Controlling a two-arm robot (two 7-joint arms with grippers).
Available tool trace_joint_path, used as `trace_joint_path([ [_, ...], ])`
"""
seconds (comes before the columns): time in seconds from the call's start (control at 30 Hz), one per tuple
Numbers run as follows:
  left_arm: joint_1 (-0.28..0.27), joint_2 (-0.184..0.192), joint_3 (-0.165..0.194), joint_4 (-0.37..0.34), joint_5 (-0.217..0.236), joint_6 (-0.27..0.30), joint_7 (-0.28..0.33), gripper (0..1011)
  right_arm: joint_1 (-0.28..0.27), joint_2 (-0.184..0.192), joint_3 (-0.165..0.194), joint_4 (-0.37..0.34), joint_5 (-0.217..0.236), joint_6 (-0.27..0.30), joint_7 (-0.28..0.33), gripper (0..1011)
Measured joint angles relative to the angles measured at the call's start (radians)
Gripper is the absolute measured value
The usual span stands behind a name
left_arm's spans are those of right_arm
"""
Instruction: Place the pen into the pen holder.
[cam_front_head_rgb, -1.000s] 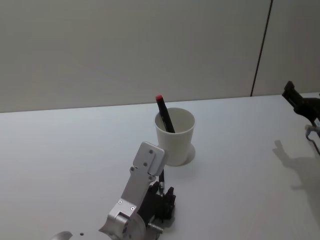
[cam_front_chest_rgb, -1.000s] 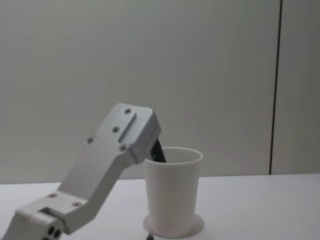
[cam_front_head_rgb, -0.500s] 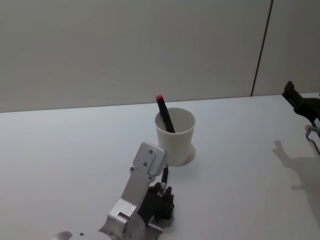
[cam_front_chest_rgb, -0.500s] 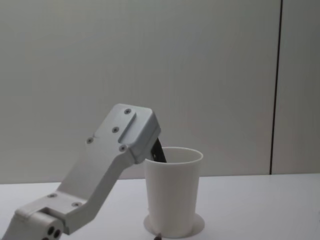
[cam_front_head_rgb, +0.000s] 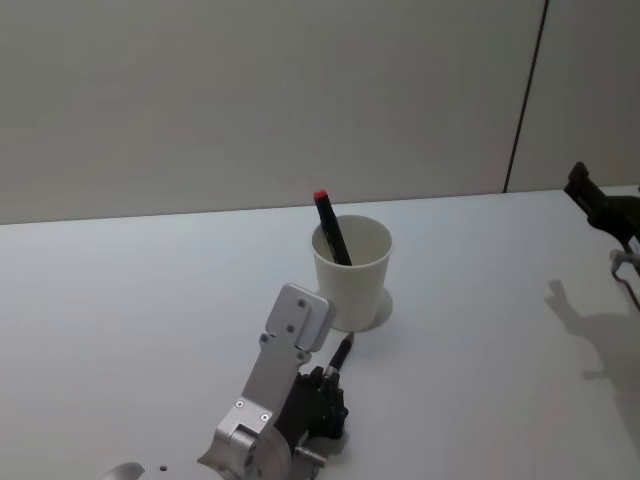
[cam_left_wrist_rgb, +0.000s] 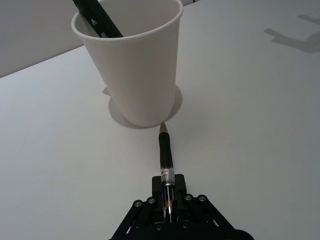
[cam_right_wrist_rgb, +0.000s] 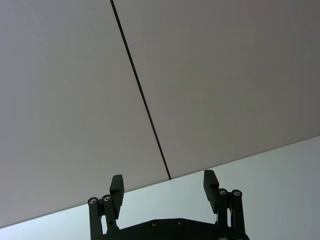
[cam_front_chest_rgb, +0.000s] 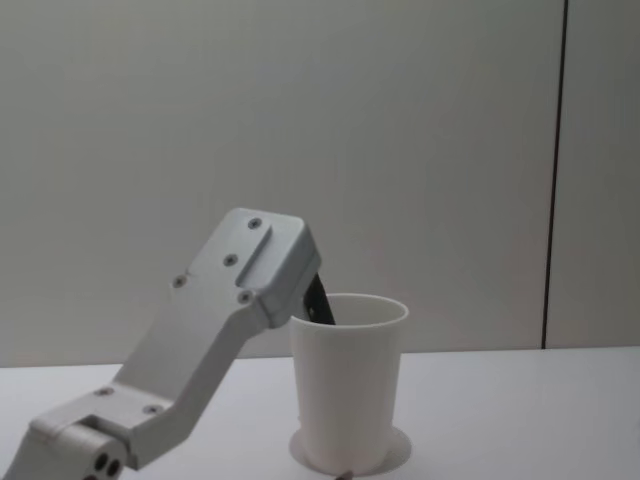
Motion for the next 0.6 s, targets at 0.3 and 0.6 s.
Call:
trace_joint_path([
  [0.3,0.000,0.000,0.000,0.000,0.000,0.000,0.000,140,0.000,0.000,0.000,0.000,0.000,0.000,0.000,1001],
  [0.6,0.000,0.000,0.000,0.000,0.000,0.000,-0.001,140,0.000,0.000,0.000,0.000,0.000,0.000,0.000,1002],
])
